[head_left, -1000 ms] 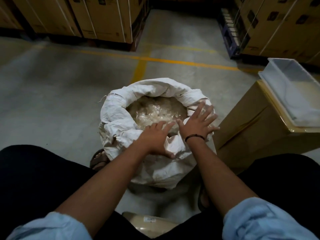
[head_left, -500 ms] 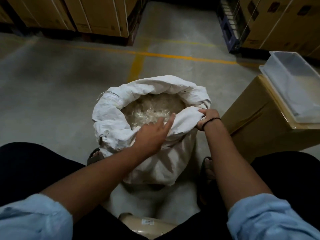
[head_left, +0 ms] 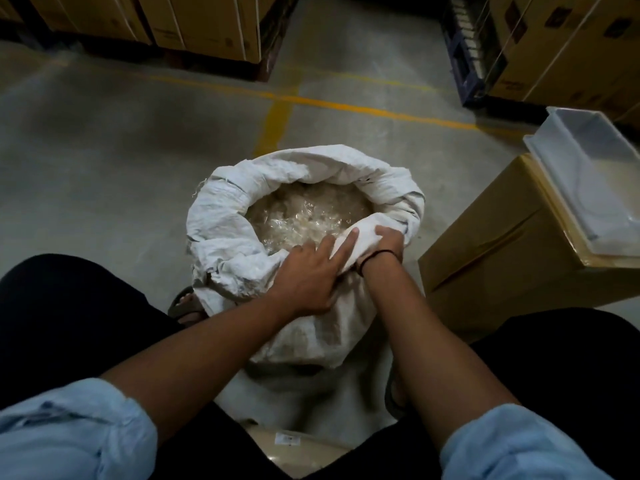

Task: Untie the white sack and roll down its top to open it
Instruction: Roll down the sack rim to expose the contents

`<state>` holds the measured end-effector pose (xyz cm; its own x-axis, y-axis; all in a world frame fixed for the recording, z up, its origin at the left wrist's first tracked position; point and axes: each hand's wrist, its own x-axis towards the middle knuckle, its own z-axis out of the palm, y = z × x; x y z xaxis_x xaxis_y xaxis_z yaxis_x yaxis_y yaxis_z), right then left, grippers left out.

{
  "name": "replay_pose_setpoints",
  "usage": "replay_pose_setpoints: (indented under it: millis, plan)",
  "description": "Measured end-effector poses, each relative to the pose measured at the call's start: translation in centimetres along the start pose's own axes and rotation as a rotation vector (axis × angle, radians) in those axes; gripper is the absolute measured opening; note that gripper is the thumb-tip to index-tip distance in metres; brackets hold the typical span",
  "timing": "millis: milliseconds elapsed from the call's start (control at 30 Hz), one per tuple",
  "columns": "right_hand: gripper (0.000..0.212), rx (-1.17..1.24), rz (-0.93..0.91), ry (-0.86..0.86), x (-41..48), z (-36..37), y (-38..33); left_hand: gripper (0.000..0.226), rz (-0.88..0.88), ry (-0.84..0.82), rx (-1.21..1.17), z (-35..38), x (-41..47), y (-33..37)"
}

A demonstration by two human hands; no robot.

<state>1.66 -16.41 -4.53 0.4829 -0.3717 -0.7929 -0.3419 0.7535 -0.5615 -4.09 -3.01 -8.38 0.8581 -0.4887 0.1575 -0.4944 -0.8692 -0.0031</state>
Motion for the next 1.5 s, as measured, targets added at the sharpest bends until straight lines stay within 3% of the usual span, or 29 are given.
replay_pose_setpoints:
  millis: [67, 100, 233, 400, 467, 533, 600, 733, 800, 867, 900, 967, 1033, 1200, 1300, 1400, 1500]
  plan:
    - [0.033, 0.059, 0.020, -0.073, -0.1, -0.4, -1.7, 0.115, -0.044, -0.007, -0.018, -0.6, -0.1, 0.3]
    - [0.030, 0.058, 0.020, -0.126, -0.2, -0.6, -2.1, 0.113, -0.076, 0.003, -0.005, -0.8, -0.1, 0.2]
    - [0.030, 0.050, 0.042, -0.217, -1.1, -1.9, -2.1, 0.072, -0.113, 0.092, 0.027, -0.4, 0.4, -0.2]
    - [0.042, -0.138, -0.058, -0.175, -2.5, -1.1, -1.3, 0.060, -0.121, 0.151, 0.137, 1.2, 0.8, -1.1]
    - [0.044, -0.213, 0.042, -0.174, -3.4, -0.9, -0.6, 0.055, -0.055, 0.241, 0.164, 1.7, 0.6, -0.9]
    - [0.052, -0.309, 0.093, -0.216, -4.2, -0.7, 0.0, 0.059, 0.003, 0.306, 0.203, 1.7, -0.1, -0.3]
    - [0.062, -0.246, 0.103, -0.196, -2.7, -0.9, 0.8, 0.078, 0.024, 0.258, 0.151, 1.5, -0.9, 0.0]
    - [0.138, -0.229, 0.048, -0.047, 4.0, -2.1, 1.9, 0.112, -0.142, 0.042, -0.194, 0.6, -0.5, 1.3]
    - [0.150, -0.305, -0.023, 0.013, 6.3, -2.3, 2.0, 0.114, -0.273, -0.135, -0.494, 0.7, 0.7, 1.6]
    - [0.144, -0.419, -0.137, 0.134, 1.9, -2.0, 0.5, 0.098, -0.303, -0.259, -0.690, 0.5, 1.6, 0.6]
    - [0.140, -0.509, -0.203, 0.193, 0.8, -1.9, -0.1, 0.086, -0.260, -0.257, -0.604, 0.2, 1.7, -0.2]
    - [0.132, -0.751, -0.409, 0.265, -0.2, -1.6, -1.1, 0.063, -0.149, -0.155, -0.218, 0.3, 0.7, -0.7]
    - [0.134, -0.917, -0.614, 0.234, 0.1, -1.3, -1.1, 0.052, -0.065, -0.034, -0.001, 0.5, -0.6, 0.3]
    - [0.143, -1.070, -0.528, 0.186, 2.7, -1.7, 0.1, 0.037, 0.227, 0.174, 0.104, 2.3, -2.1, 5.6]
    - [0.124, -1.138, -0.497, 0.169, 4.3, -3.2, -0.1, 0.043, 0.198, 0.142, 0.108, 2.1, -2.3, 6.2]
    - [0.097, -1.255, -0.576, 0.093, 5.6, -3.6, -1.8, 0.064, 0.167, -0.048, -0.132, 1.2, -1.6, 4.7]
    - [0.102, -1.389, -0.590, 0.145, 6.2, -2.8, -4.1, 0.074, -0.025, 0.042, -0.222, -1.5, 0.7, 1.9]
